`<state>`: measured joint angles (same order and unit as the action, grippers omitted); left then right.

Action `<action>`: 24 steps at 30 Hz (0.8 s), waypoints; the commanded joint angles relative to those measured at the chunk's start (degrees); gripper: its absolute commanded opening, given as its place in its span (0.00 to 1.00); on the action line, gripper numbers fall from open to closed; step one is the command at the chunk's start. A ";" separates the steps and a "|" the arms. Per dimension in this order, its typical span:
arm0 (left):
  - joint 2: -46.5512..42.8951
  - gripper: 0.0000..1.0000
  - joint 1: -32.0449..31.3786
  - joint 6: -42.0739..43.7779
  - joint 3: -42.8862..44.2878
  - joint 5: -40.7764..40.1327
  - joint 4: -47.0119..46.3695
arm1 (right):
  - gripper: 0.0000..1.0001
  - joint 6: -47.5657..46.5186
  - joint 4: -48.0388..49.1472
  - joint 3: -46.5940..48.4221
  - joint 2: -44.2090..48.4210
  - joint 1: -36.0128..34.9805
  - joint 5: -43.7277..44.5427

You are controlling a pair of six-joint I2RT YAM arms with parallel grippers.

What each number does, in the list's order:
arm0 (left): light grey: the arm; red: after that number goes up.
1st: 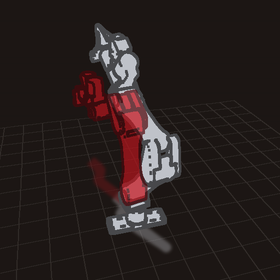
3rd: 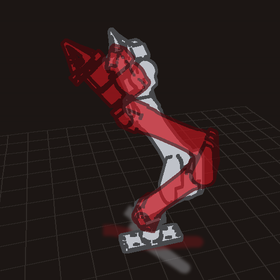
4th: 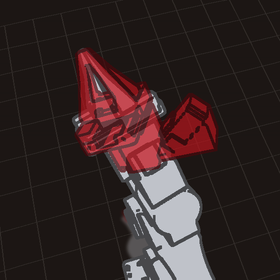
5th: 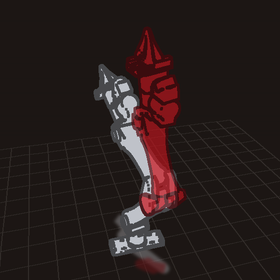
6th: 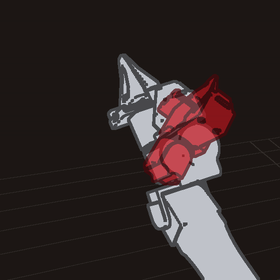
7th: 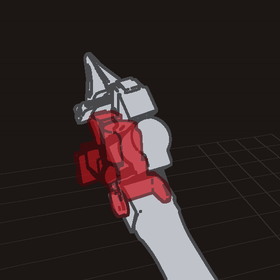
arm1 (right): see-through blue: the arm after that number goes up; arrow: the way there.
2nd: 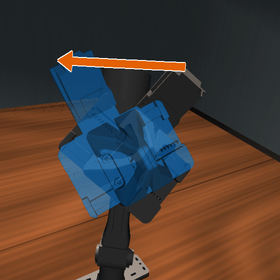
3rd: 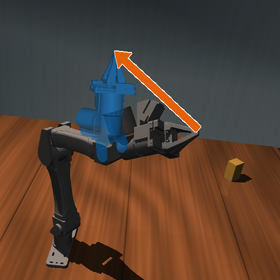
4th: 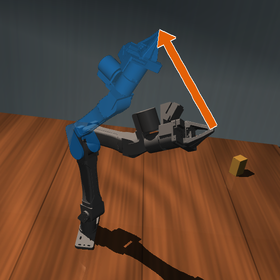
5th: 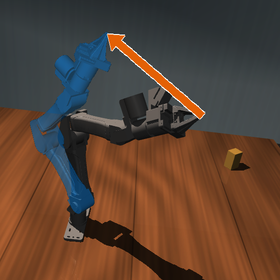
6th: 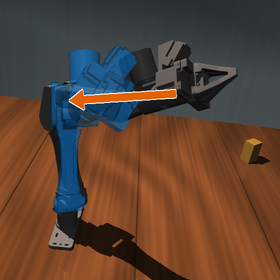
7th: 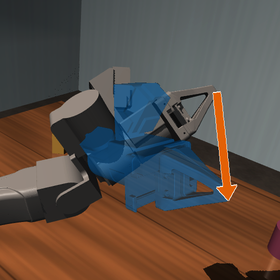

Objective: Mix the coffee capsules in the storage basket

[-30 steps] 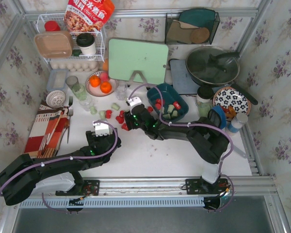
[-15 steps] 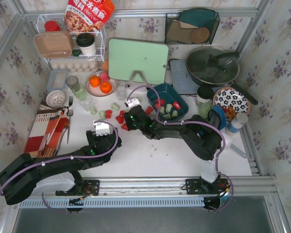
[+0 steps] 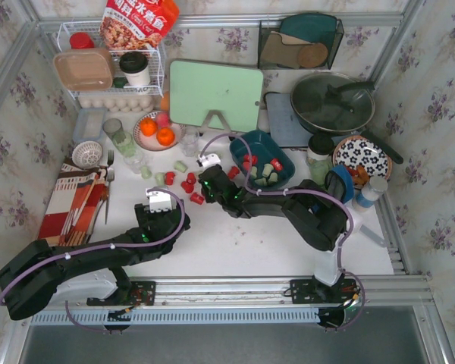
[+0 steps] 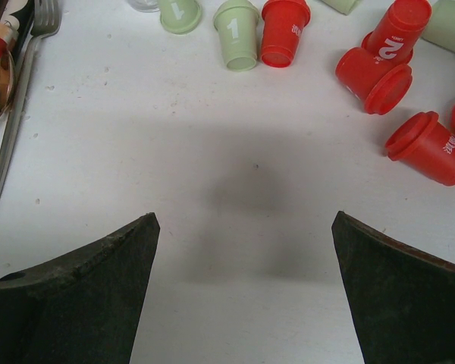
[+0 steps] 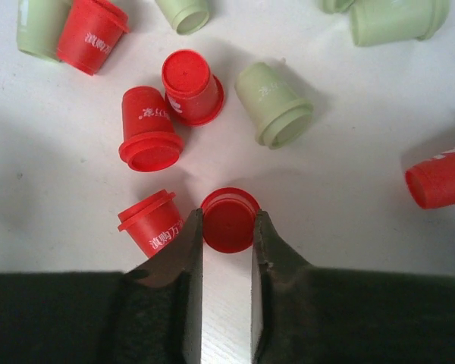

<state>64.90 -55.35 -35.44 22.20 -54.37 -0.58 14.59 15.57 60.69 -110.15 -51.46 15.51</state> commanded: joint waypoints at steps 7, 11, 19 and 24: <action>-0.17 0.99 0.07 -0.22 0.22 -1.42 0.23 | 0.08 -5.19 1.82 -3.50 12.18 0.10 11.52; -0.13 0.99 0.06 -0.24 0.22 -1.44 0.23 | 0.07 -9.19 2.03 -5.34 17.92 0.09 20.88; -0.13 0.99 0.06 -0.24 0.30 -1.52 0.31 | 0.10 -14.21 6.96 -11.98 22.91 3.60 37.61; -0.04 0.99 0.07 -0.22 0.39 -1.53 0.44 | 0.10 -7.08 -1.48 -11.97 21.70 9.47 34.01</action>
<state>64.90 -55.35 -35.46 22.20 -54.46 -0.56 2.59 19.62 48.77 -87.74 -45.32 49.04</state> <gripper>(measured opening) 0.991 0.324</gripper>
